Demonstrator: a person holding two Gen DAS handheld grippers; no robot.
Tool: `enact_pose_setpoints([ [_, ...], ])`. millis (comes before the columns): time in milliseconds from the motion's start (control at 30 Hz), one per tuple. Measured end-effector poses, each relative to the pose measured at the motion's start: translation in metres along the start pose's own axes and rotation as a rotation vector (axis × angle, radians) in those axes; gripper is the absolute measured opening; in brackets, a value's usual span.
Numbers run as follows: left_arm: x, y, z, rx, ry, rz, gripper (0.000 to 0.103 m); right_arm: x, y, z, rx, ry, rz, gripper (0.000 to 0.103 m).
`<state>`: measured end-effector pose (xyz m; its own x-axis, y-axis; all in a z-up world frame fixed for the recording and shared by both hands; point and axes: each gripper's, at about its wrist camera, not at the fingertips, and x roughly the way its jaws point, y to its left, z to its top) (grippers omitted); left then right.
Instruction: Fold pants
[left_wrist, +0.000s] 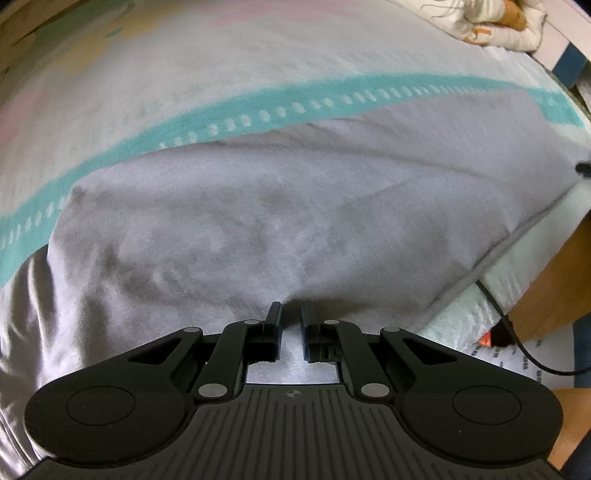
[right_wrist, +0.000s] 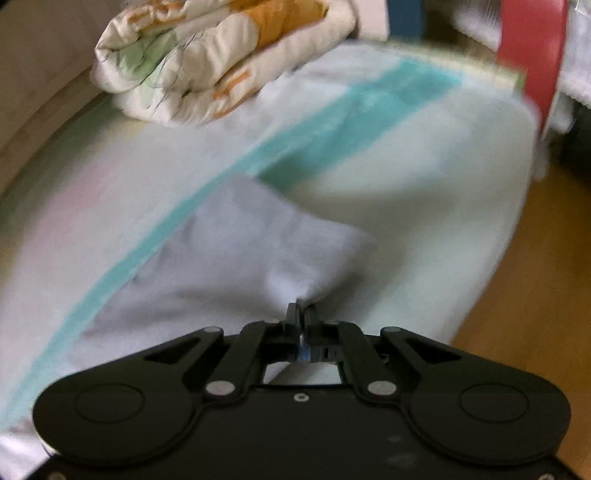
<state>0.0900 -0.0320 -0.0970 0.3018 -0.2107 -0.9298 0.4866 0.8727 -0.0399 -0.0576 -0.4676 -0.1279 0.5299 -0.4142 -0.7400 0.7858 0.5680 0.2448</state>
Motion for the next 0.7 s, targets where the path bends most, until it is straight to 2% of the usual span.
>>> enact_pose_setpoints([
  [67,-0.002,0.003,0.001,-0.009,-0.008,0.009,0.01,0.009,-0.01,-0.001,0.06,0.042,-0.003,0.002],
  [200,0.001,0.005,-0.005,-0.013,0.016,0.008,0.01,0.037,-0.003,-0.01,0.02,0.121,-0.077,0.005],
  [267,0.001,0.001,-0.01,0.015,0.042,-0.035,0.01,0.031,0.0,-0.007,0.022,0.096,-0.109,0.023],
  [300,0.0,-0.001,-0.012,0.033,0.051,-0.061,0.01,0.022,0.001,-0.006,0.031,0.059,-0.126,0.039],
  [367,-0.003,0.0,-0.016,0.03,0.065,-0.122,0.01,0.0,0.012,-0.003,0.008,-0.045,-0.107,0.04],
  [433,-0.008,0.009,-0.016,-0.001,0.058,-0.141,0.01,-0.02,0.035,-0.003,-0.065,-0.117,-0.039,0.042],
  [500,-0.016,0.025,-0.012,-0.062,0.018,-0.116,0.011,-0.031,0.061,-0.006,-0.14,-0.12,0.069,0.046],
  [600,-0.03,0.061,-0.006,-0.208,-0.05,-0.06,0.011,-0.039,0.114,-0.02,-0.265,-0.066,0.281,0.049],
  [700,-0.039,0.102,-0.011,-0.369,-0.108,0.084,0.011,-0.041,0.176,-0.039,-0.415,0.024,0.462,0.055],
])
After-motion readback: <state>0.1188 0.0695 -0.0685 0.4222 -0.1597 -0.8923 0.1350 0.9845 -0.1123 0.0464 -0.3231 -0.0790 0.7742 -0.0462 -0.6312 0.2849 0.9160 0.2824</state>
